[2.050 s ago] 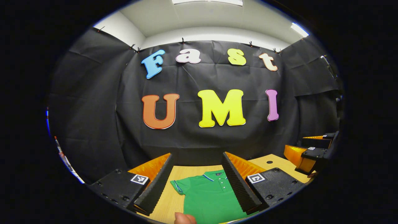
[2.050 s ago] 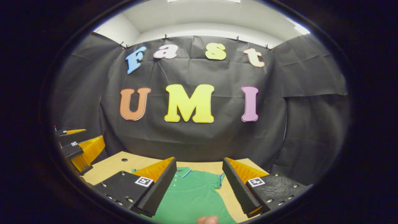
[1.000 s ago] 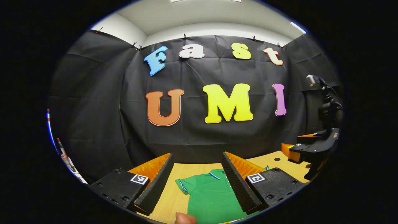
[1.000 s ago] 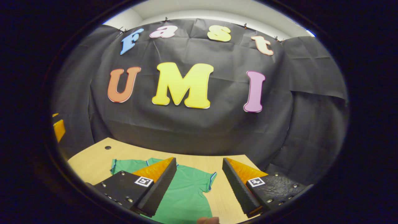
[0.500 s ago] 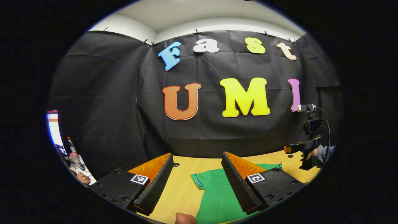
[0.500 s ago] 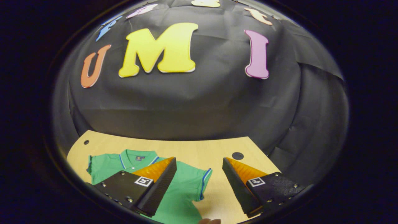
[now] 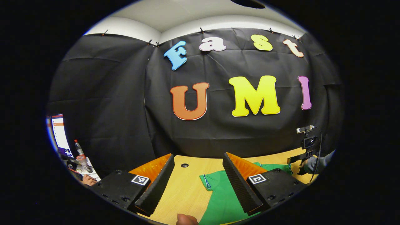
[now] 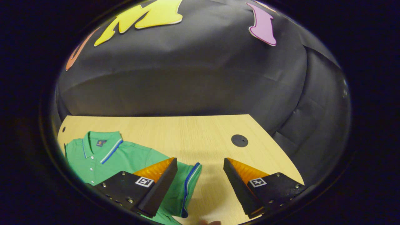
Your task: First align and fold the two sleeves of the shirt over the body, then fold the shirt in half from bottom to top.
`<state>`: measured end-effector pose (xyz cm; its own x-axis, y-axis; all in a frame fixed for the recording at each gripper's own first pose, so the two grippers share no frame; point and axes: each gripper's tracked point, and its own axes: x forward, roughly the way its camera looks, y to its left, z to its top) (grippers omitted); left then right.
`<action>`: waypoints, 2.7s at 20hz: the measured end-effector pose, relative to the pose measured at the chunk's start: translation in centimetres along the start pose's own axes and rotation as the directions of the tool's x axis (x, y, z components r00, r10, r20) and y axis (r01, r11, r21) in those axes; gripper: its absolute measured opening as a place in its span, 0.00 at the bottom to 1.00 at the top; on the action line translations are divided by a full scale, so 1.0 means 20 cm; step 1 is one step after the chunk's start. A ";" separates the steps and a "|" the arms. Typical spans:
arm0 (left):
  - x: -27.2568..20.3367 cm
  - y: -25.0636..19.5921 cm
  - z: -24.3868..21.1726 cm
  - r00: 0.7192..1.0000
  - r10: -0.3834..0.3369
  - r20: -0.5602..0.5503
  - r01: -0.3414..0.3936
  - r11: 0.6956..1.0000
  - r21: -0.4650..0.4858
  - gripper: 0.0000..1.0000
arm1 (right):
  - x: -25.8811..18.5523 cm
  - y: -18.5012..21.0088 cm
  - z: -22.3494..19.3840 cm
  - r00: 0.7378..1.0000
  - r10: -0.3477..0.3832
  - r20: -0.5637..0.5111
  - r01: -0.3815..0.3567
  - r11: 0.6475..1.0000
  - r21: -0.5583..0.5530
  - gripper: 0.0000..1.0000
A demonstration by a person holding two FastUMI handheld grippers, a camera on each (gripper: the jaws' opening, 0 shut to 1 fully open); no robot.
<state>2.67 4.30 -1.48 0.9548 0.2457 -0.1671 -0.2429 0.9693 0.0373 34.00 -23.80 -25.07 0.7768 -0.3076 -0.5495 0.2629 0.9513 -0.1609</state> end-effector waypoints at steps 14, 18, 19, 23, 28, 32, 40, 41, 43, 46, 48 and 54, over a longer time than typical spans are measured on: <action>0.03 -0.05 0.01 1.000 0.007 -0.022 -0.006 0.999 0.033 0.99 | 0.14 0.17 -0.20 0.981 0.138 -0.136 -0.134 0.990 0.038 0.20; 0.04 -0.06 0.00 0.999 0.005 -0.032 -0.004 0.999 0.035 0.99 | 0.14 0.19 -0.20 0.983 0.129 -0.132 -0.128 0.992 0.013 0.02; 0.04 -0.07 0.00 0.999 0.004 -0.034 -0.003 0.999 0.037 0.99 | 0.13 0.19 -0.19 0.984 0.125 -0.128 -0.125 0.992 0.009 0.02; 0.03 -0.07 0.01 1.000 0.002 -0.026 0.000 0.999 0.047 0.99 | 0.14 0.19 -0.19 0.983 0.127 -0.132 -0.128 0.992 0.001 0.02; 0.02 -0.09 0.00 1.000 -0.008 -0.028 0.009 0.999 0.050 0.99 | 0.11 0.20 -0.19 0.977 0.167 -0.133 -0.173 0.984 -0.035 0.01; 0.00 -0.10 0.01 0.999 -0.020 -0.025 0.021 0.999 0.048 0.99 | 0.04 0.26 -0.14 0.972 0.203 -0.115 -0.210 0.977 -0.050 0.01; -0.02 -0.12 0.01 0.999 -0.035 -0.016 0.035 0.999 0.039 0.99 | -0.24 0.55 -0.07 0.944 0.326 -0.049 -0.329 0.934 -0.137 0.01; -0.02 -0.12 0.01 0.999 -0.034 -0.016 0.034 0.999 0.035 0.99 | -0.27 0.58 -0.06 0.941 0.337 -0.040 -0.340 0.929 -0.148 0.01; -0.03 -0.09 0.00 0.999 -0.025 -0.020 0.026 0.999 0.029 0.99 | -0.32 0.66 -0.07 0.930 0.365 -0.039 -0.366 0.916 -0.166 0.01; -0.04 -0.07 -0.01 1.000 -0.010 -0.022 0.010 1.000 0.026 0.99 | -0.38 0.77 -0.10 0.918 0.394 -0.039 -0.395 0.905 -0.158 0.01; -0.05 -0.05 -0.02 1.000 -0.001 -0.022 0.002 1.000 0.028 0.99 | -0.41 0.83 -0.12 0.913 0.407 -0.042 -0.408 0.899 -0.157 0.01; -0.08 -0.02 -0.03 1.000 0.010 -0.023 -0.010 0.999 0.033 0.99 | -0.45 0.96 -0.22 0.899 0.432 -0.074 -0.439 0.886 -0.152 0.01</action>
<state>1.22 3.59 -1.80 0.9481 0.2555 -0.1892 -0.2461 0.9666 0.0719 29.47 -2.68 -26.81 0.7694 0.1362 -0.6240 -0.1950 0.9804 -0.0264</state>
